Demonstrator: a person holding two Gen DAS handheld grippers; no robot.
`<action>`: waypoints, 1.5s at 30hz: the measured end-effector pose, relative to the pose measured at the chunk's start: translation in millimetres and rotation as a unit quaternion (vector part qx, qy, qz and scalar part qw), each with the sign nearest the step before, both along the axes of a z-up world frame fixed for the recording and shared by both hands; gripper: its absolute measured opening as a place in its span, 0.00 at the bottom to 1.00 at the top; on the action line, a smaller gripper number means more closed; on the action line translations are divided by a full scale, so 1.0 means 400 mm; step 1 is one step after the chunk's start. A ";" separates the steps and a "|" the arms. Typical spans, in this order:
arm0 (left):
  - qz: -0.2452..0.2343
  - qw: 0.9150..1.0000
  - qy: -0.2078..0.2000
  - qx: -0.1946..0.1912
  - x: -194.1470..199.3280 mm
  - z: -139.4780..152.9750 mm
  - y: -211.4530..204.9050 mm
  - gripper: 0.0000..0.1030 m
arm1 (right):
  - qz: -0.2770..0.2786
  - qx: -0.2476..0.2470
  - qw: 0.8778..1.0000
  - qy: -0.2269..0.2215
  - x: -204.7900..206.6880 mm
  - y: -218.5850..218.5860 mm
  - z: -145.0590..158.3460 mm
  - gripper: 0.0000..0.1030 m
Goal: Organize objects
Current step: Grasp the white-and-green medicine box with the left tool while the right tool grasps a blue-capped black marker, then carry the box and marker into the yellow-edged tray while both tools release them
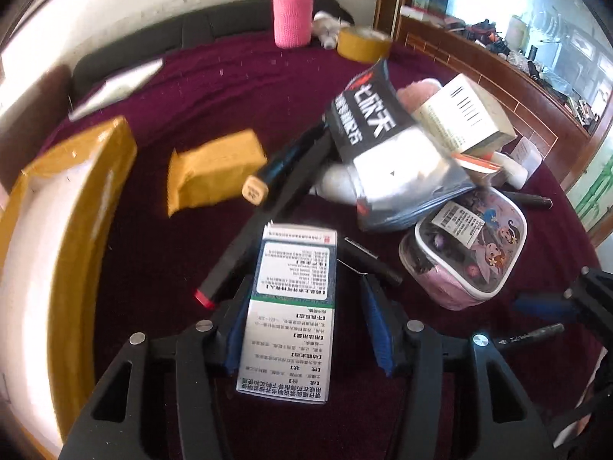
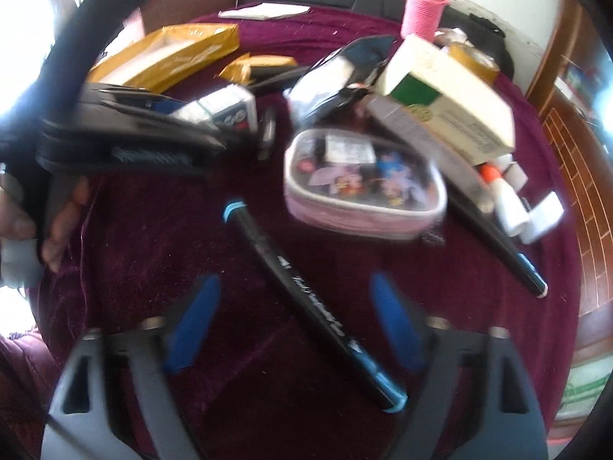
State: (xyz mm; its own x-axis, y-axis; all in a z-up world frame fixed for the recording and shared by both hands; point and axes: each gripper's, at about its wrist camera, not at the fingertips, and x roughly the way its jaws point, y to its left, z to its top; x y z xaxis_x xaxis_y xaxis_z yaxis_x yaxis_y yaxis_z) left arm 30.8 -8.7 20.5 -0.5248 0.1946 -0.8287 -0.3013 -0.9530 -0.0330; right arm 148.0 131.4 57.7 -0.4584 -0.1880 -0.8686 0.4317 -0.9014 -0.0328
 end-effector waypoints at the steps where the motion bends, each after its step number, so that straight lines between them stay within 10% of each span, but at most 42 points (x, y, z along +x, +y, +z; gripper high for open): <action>1: 0.000 1.000 -0.001 0.006 0.006 0.001 -0.007 0.40 | 0.001 0.000 1.000 -0.006 -0.004 -0.004 -0.003 0.51; 2: 0.000 1.000 -0.004 0.018 0.013 0.005 -0.021 0.29 | 0.000 -0.006 1.000 -0.009 -0.008 -0.004 0.000 0.48; 9: 0.027 0.994 -0.005 0.109 0.081 0.052 -0.131 0.28 | -0.023 -0.012 0.999 -0.019 -0.020 0.004 0.011 0.13; 22: 0.046 0.984 0.089 0.149 0.164 0.215 -0.318 0.29 | -0.022 -0.147 0.989 0.006 0.033 -0.016 0.159 0.13; 29: 0.086 0.984 0.116 0.106 0.105 0.268 -0.452 0.29 | 0.027 -0.249 0.968 -0.021 -0.048 -0.153 0.236 0.13; 39: 0.171 0.977 0.035 0.123 -0.164 0.157 -0.616 0.29 | -0.035 -0.346 0.928 -0.136 -0.395 -0.407 0.158 0.13; 45: 0.182 0.975 -0.003 0.126 -0.270 0.076 -0.640 0.29 | -0.100 -0.326 0.925 -0.166 -0.550 -0.496 0.059 0.13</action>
State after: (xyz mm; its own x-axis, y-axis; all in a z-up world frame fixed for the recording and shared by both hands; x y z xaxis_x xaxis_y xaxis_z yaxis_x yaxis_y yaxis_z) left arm -77.2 -264.5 50.8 -0.5920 0.1937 -0.7823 0.0573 -0.9581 -0.2806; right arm -72.2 -66.8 81.2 -0.2692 -0.6620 -0.6994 0.1433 -0.7457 0.6507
